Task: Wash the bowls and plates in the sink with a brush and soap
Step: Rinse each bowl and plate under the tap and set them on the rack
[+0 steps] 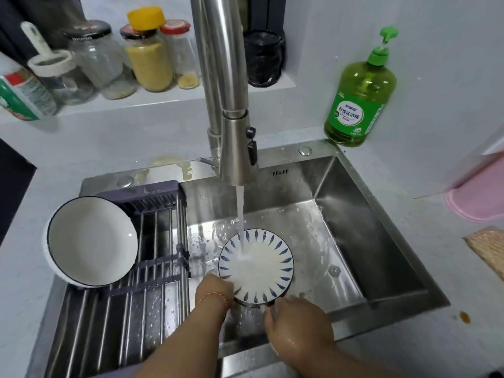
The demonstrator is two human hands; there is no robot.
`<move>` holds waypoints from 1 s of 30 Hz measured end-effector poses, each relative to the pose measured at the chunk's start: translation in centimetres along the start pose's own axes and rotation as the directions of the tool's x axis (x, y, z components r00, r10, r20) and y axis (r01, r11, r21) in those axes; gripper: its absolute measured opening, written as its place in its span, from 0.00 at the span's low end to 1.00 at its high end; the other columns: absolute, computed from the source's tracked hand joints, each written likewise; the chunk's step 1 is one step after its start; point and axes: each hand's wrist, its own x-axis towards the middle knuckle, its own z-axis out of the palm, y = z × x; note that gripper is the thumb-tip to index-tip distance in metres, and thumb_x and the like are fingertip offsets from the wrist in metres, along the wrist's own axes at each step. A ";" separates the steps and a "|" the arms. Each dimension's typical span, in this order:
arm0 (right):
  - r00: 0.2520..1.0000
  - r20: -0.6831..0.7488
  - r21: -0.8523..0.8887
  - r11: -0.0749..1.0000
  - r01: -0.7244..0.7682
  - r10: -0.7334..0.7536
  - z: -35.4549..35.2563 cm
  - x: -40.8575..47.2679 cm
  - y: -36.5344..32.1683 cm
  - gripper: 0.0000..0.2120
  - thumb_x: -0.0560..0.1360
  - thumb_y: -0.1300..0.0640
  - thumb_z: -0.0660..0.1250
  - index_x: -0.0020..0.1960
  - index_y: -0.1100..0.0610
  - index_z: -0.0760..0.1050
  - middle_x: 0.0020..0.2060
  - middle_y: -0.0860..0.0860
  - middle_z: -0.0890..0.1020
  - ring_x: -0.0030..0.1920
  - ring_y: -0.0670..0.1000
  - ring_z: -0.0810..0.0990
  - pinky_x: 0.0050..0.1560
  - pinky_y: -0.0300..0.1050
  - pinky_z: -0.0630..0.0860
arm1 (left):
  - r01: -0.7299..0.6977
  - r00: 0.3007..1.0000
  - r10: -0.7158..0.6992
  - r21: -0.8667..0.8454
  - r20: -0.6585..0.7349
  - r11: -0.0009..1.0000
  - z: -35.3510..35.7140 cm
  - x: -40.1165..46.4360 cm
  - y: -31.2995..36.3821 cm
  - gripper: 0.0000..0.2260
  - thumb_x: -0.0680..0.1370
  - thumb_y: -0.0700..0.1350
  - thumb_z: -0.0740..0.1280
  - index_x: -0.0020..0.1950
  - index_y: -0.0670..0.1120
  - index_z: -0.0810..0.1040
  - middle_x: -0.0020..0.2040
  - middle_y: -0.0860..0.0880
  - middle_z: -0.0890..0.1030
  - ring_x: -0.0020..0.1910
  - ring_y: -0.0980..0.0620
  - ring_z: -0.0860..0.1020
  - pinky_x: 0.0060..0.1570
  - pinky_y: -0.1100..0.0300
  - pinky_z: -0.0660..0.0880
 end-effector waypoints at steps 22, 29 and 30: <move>0.996 -0.071 0.143 0.989 -0.035 0.045 -0.4 1.3 0.3 0.14 0.76 0.38 0.56 0.46 0.48 0.67 0.44 0.46 0.74 0.45 0.50 0.72 0.44 0.45 0.68 | -0.041 0.999 0.036 -0.354 -0.019 0.934 -0.2 -0.6 -0.3 0.11 0.76 0.35 0.66 0.36 0.39 0.69 0.20 0.43 0.74 0.16 0.49 0.72 0.20 0.62 0.71; 0.935 0.021 -0.184 0.918 0.352 -0.355 0.5 6.4 1.2 0.16 0.75 0.49 0.64 0.59 0.57 0.73 0.57 0.54 0.74 0.60 0.55 0.70 0.59 0.47 0.66 | -0.022 1.000 0.018 -0.429 -0.014 0.903 -0.1 -1.4 -0.1 0.07 0.76 0.34 0.65 0.39 0.38 0.71 0.25 0.41 0.75 0.16 0.49 0.72 0.19 0.62 0.71; 0.920 0.065 -0.223 0.893 0.390 -0.385 0.8 6.9 1.2 0.15 0.75 0.52 0.65 0.58 0.58 0.74 0.56 0.55 0.75 0.59 0.56 0.71 0.58 0.47 0.67 | -0.018 1.000 0.014 -0.439 -0.013 0.898 -0.2 -1.4 0.0 0.07 0.76 0.34 0.65 0.38 0.38 0.71 0.24 0.41 0.75 0.17 0.49 0.72 0.20 0.62 0.71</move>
